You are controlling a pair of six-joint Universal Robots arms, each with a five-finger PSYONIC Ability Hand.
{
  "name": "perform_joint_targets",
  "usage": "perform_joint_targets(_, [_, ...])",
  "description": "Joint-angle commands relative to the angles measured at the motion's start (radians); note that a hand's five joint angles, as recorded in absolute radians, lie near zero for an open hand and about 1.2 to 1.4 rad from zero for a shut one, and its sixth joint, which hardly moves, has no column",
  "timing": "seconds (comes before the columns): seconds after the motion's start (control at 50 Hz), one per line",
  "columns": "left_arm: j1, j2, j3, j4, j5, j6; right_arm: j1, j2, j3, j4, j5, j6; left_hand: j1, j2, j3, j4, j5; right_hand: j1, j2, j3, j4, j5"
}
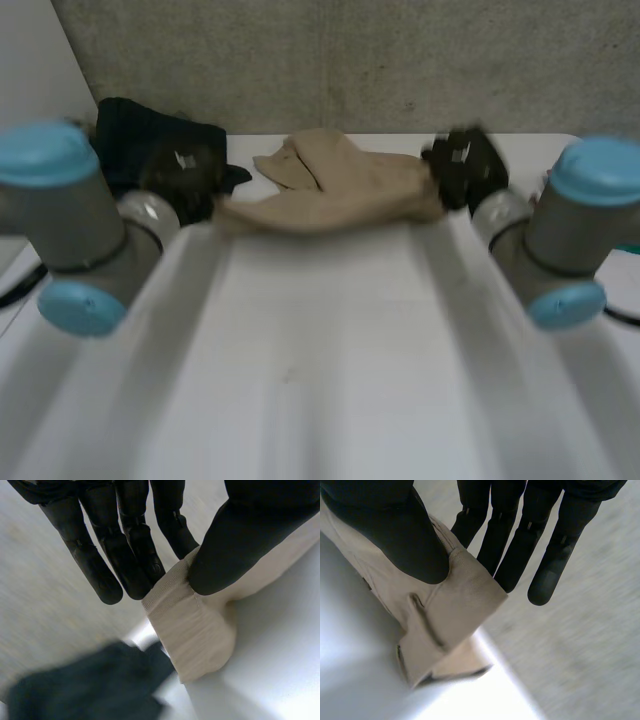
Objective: Fold the laundry.
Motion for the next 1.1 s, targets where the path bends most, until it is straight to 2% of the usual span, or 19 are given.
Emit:
perform_joint_targets(0.02, [-0.012,-0.048,-0.154,-0.03,0.004,0.104,0.006,0.035,0.164,0.011,-0.016,-0.058,0.26,0.198,0.204,0.196,0.216,0.291,0.23,0.208,0.201,0.204])
perform_joint_targets(0.14, [-0.038,0.081,-0.22,-0.143,0.002,0.161,0.006,-0.031,0.202,0.141,-0.015,-0.095,0.26,0.198,0.204,0.196,0.216,0.291,0.23,0.208,0.201,0.204])
perform_joint_targets(0.22, [-0.059,0.194,-0.26,-0.258,0.001,0.203,0.003,-0.137,0.226,0.345,-0.016,-0.139,0.26,0.198,0.204,0.196,0.216,0.291,0.23,0.208,0.201,0.204])
perform_joint_targets(0.32, [-0.092,0.311,-0.329,-0.505,-0.004,0.316,-0.019,-0.263,0.271,0.708,-0.029,-0.286,0.26,0.198,0.204,0.196,0.216,0.291,0.23,0.208,0.201,0.204])
perform_joint_targets(0.4, [-0.121,0.363,-0.385,-0.695,0.001,0.419,-0.028,-0.345,0.356,0.901,-0.074,-0.42,0.26,0.198,0.204,0.196,0.216,0.291,0.23,0.208,0.201,0.204])
perform_joint_targets(0.48, [-0.159,0.389,-0.447,-0.824,0.034,0.495,-0.043,-0.424,0.448,1.012,-0.121,-0.565,0.26,0.198,0.204,0.196,0.216,0.291,0.23,0.208,0.201,0.204])
perform_joint_targets(0.52, [-0.171,0.397,-0.462,-0.848,0.059,0.514,-0.056,-0.447,0.472,1.019,-0.141,-0.615,0.26,0.198,0.204,0.196,0.216,0.291,0.23,0.208,0.201,0.204])
perform_joint_targets(0.54, [-0.177,0.399,-0.462,-0.854,0.079,0.532,-0.068,-0.464,0.492,1.014,-0.153,-0.648,0.179,0.117,0.123,0.115,0.134,0.291,0.23,0.208,0.201,0.204])
perform_joint_targets(0.58, [-0.176,0.397,-0.448,-0.843,0.093,0.54,-0.082,-0.468,0.503,1.002,-0.168,-0.655,-0.129,-0.19,-0.184,-0.192,-0.173,0.291,0.23,0.208,0.201,0.204])
perform_joint_targets(0.6, [-0.171,0.396,-0.436,-0.831,0.094,0.542,-0.089,-0.467,0.505,0.991,-0.174,-0.65,-0.343,-0.404,-0.398,-0.406,-0.387,0.291,0.23,0.208,0.201,0.204])
perform_joint_targets(0.62, [-0.164,0.391,-0.409,-0.802,0.093,0.537,-0.099,-0.455,0.502,0.967,-0.19,-0.634,-0.755,-0.816,-0.81,-0.818,-0.799,0.291,0.23,0.208,0.201,0.204])
perform_joint_targets(0.64, [-0.161,0.388,-0.393,-0.785,0.09,0.534,-0.105,-0.446,0.497,0.953,-0.194,-0.621,-0.924,-0.986,-0.98,-0.988,-0.969,0.291,0.23,0.208,0.201,0.204])
perform_joint_targets(0.66, [-0.158,0.383,-0.376,-0.767,0.088,0.529,-0.106,-0.438,0.493,0.937,-0.199,-0.608,-0.962,-1.024,-1.018,-1.026,-1.006,0.291,0.23,0.208,0.201,0.204])
perform_joint_targets(0.76, [-0.141,0.331,-0.252,-0.602,0.096,0.494,-0.116,-0.401,0.456,0.859,-0.193,-0.516,-0.962,-1.024,-1.018,-1.026,-1.006,0.291,0.23,0.208,0.201,0.204])
perform_joint_targets(0.78, [-0.132,0.295,-0.208,-0.541,0.102,0.468,-0.117,-0.395,0.448,0.838,-0.19,-0.491,-0.962,-1.024,-1.018,-1.026,-1.006,0.291,0.23,0.208,0.201,0.204])
perform_joint_targets(0.86, [-0.115,0.169,-0.087,-0.437,0.114,0.404,-0.114,-0.384,0.443,0.775,-0.187,-0.448,-0.962,-1.024,-1.018,-1.026,-1.006,0.291,0.23,0.208,0.201,0.204])
perform_joint_targets(0.92, [-0.107,0.077,-0.004,-0.406,0.127,0.375,-0.111,-0.378,0.443,0.736,-0.187,-0.426,-0.865,-0.926,-0.92,-0.928,-0.909,0.291,0.23,0.208,0.201,0.204])
perform_joint_targets(1.0, [-0.089,-0.105,0.171,-0.404,0.175,0.348,-0.1,-0.369,0.448,0.664,-0.187,-0.376,-0.604,-0.666,-0.659,-0.667,-0.648,0.291,0.23,0.208,0.201,0.204])
perform_joint_targets(1.1, [-0.059,-0.278,0.361,-0.409,0.206,0.35,-0.091,-0.361,0.459,0.603,-0.185,-0.327,-0.533,-0.595,-0.588,-0.596,-0.577,0.291,0.23,0.208,0.201,0.204])
